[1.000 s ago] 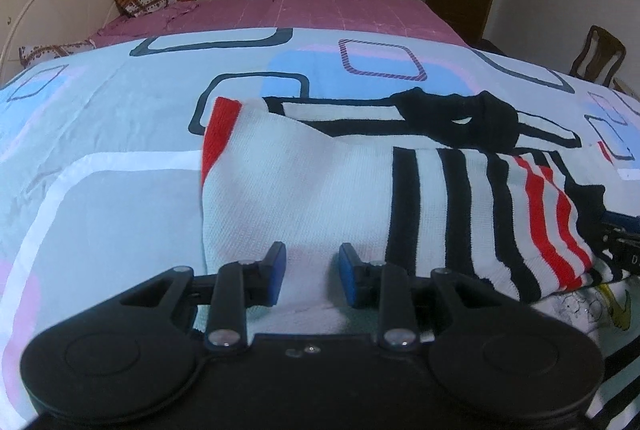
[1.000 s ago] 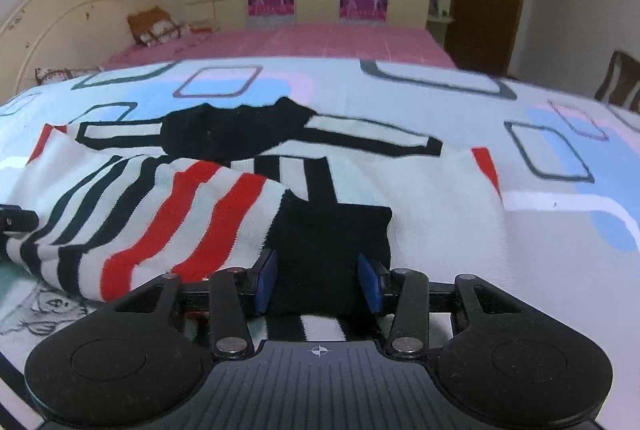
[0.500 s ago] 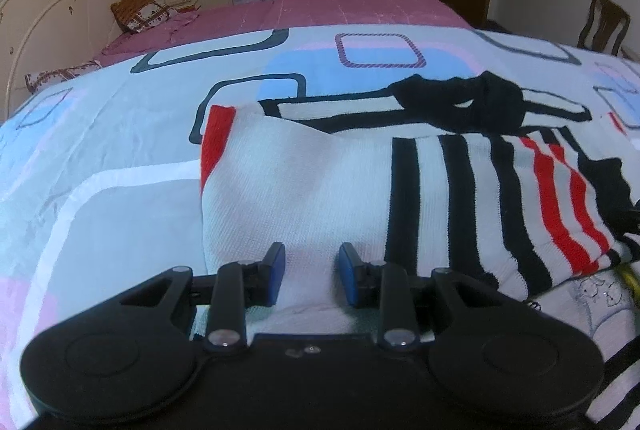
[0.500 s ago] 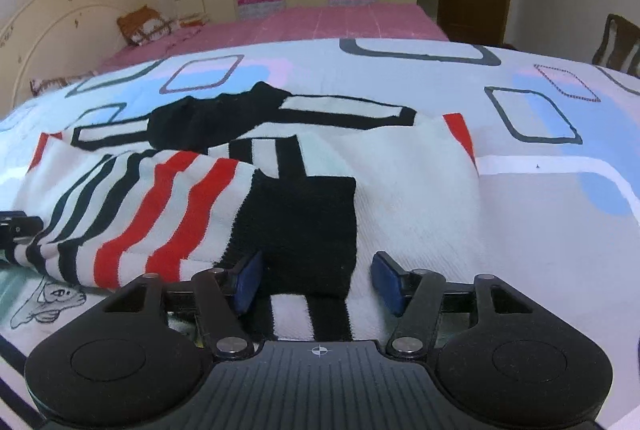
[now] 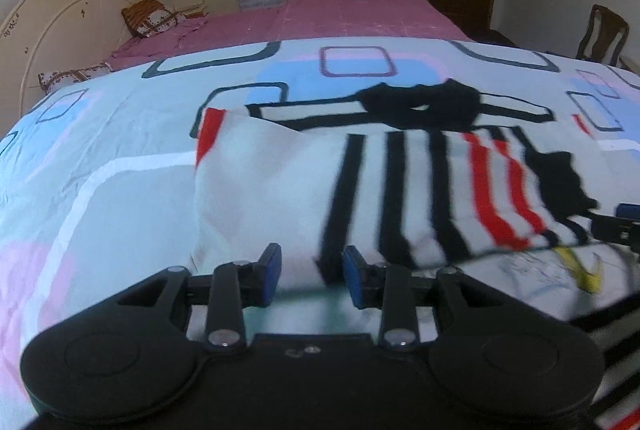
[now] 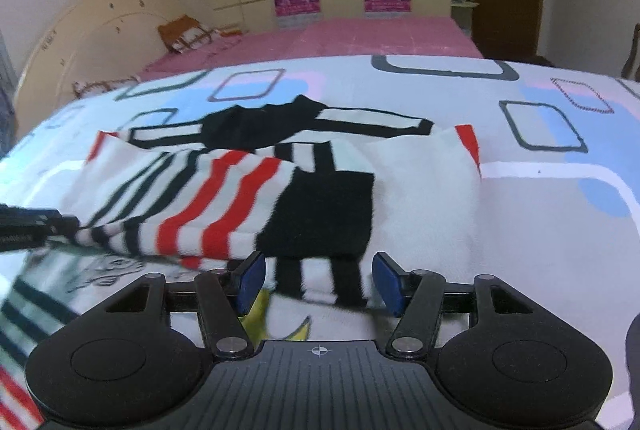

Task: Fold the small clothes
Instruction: 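Press the black cuff onto the sweater and open the right gripper, then move both open grippers to the striped hem of the sweater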

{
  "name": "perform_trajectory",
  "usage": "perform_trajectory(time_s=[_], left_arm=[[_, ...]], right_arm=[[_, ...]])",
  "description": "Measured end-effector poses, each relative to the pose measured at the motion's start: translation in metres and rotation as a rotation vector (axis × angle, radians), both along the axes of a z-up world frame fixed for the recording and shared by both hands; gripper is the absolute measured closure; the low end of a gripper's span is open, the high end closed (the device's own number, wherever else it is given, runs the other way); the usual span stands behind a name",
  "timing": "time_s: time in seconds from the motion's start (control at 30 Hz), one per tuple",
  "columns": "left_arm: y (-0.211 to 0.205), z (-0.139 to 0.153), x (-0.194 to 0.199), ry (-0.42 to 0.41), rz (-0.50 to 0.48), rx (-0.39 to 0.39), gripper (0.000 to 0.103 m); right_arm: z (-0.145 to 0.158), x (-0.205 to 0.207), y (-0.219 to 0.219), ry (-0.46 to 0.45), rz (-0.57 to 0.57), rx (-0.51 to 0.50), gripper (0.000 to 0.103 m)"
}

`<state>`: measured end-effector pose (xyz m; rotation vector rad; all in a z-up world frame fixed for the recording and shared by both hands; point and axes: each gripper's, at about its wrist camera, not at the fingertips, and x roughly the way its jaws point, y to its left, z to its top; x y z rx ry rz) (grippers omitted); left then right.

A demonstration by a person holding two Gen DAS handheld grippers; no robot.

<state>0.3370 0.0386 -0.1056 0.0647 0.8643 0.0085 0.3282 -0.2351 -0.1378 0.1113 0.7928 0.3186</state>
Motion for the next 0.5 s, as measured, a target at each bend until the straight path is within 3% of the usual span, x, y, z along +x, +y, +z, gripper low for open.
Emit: perform_trajectory(time_s=[0.5], left_arm=[[-0.015, 0.019, -0.05, 0.019, 0.011, -0.01, 0.05]], right_arm=[[0.022, -0.053, 0.009, -0.001, 0.059, 0.068, 0.044]])
